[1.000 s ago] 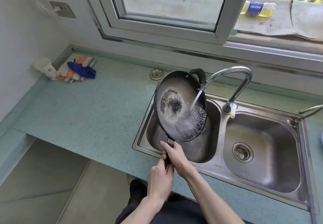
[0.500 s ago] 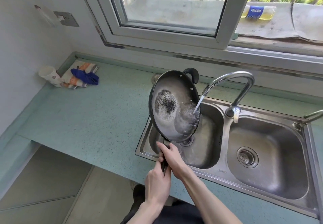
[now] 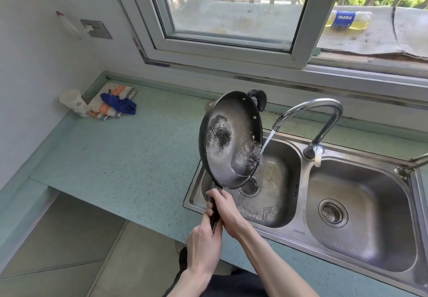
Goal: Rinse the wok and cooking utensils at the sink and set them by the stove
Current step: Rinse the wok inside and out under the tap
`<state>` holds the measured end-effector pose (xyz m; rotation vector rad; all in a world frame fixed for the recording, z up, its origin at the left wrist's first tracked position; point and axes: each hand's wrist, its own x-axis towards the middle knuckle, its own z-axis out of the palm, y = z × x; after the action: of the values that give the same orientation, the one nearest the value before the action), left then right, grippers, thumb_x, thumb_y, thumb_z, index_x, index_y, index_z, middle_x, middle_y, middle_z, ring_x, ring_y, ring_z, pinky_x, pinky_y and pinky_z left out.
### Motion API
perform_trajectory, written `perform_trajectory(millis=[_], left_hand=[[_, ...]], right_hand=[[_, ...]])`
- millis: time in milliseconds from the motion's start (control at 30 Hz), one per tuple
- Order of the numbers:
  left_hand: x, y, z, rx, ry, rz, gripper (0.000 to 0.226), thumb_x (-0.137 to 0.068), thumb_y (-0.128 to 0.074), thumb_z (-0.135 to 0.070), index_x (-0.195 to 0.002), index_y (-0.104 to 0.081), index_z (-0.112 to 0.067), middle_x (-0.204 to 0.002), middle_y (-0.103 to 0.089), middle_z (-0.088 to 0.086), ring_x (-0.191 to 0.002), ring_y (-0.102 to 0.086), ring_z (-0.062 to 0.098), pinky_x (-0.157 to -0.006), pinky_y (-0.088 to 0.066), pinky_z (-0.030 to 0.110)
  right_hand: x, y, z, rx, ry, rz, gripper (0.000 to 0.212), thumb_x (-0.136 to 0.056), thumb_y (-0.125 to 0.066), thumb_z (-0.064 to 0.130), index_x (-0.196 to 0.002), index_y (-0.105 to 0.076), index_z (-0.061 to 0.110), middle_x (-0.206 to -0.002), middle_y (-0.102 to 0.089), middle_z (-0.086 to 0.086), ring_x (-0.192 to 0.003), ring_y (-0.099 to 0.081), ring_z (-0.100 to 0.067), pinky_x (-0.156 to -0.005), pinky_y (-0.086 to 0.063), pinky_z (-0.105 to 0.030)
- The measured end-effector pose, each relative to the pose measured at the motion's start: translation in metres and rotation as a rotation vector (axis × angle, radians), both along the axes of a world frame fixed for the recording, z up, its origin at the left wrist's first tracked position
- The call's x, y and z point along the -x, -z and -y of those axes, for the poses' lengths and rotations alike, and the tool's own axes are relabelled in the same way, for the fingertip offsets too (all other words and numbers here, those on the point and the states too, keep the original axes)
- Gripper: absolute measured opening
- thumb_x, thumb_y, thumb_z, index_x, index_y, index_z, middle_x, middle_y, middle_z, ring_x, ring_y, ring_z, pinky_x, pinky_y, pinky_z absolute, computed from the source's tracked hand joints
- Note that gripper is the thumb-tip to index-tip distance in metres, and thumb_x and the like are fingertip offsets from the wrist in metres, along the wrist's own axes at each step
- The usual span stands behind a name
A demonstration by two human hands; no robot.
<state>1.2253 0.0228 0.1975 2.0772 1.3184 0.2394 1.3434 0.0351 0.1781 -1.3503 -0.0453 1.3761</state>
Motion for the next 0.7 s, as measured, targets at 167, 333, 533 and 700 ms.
perform_trajectory(millis=[167,333,533,700], left_hand=[[0.003,-0.004,-0.002,-0.033,-0.001,-0.010,0.019,-0.103,-0.056,-0.037,-0.113,-0.060,-0.022,-0.078,-0.075,0.001,-0.075,-0.070,0.026,-0.059,-0.041,0.035],[0.008,-0.003,-0.006,-0.103,0.005,-0.055,0.018,-0.102,-0.054,-0.042,-0.108,-0.056,-0.024,-0.074,-0.074,0.003,-0.073,-0.070,0.030,-0.062,-0.051,0.044],[0.010,-0.005,-0.008,-0.158,-0.005,-0.083,0.016,-0.101,-0.056,-0.041,-0.107,-0.055,-0.026,-0.066,-0.069,0.000,-0.065,-0.069,0.026,-0.057,-0.051,0.042],[0.009,-0.005,-0.008,-0.128,-0.021,-0.075,0.014,-0.098,-0.062,-0.039,-0.103,-0.057,-0.027,-0.068,-0.070,0.001,-0.069,-0.069,0.029,-0.055,-0.041,0.040]], right_hand=[[0.004,0.002,-0.004,-0.035,0.023,-0.086,0.021,-0.092,-0.062,0.021,-0.087,-0.042,0.015,-0.066,-0.046,-0.002,-0.053,-0.042,-0.016,-0.053,-0.038,-0.028],[0.009,0.000,-0.013,-0.078,0.087,-0.238,0.025,-0.093,-0.059,0.017,-0.080,-0.038,0.018,-0.064,-0.036,-0.001,-0.053,-0.031,-0.015,-0.051,-0.029,-0.026],[0.013,-0.009,-0.021,-0.099,0.107,-0.256,0.039,-0.096,-0.069,0.011,-0.077,-0.037,0.022,-0.061,-0.025,0.005,-0.050,-0.019,-0.010,-0.041,-0.023,-0.020],[0.013,-0.006,-0.021,-0.090,0.144,-0.261,0.044,-0.097,-0.063,0.005,-0.073,-0.032,0.024,-0.063,-0.020,0.007,-0.049,-0.015,-0.006,-0.038,-0.017,-0.018]])
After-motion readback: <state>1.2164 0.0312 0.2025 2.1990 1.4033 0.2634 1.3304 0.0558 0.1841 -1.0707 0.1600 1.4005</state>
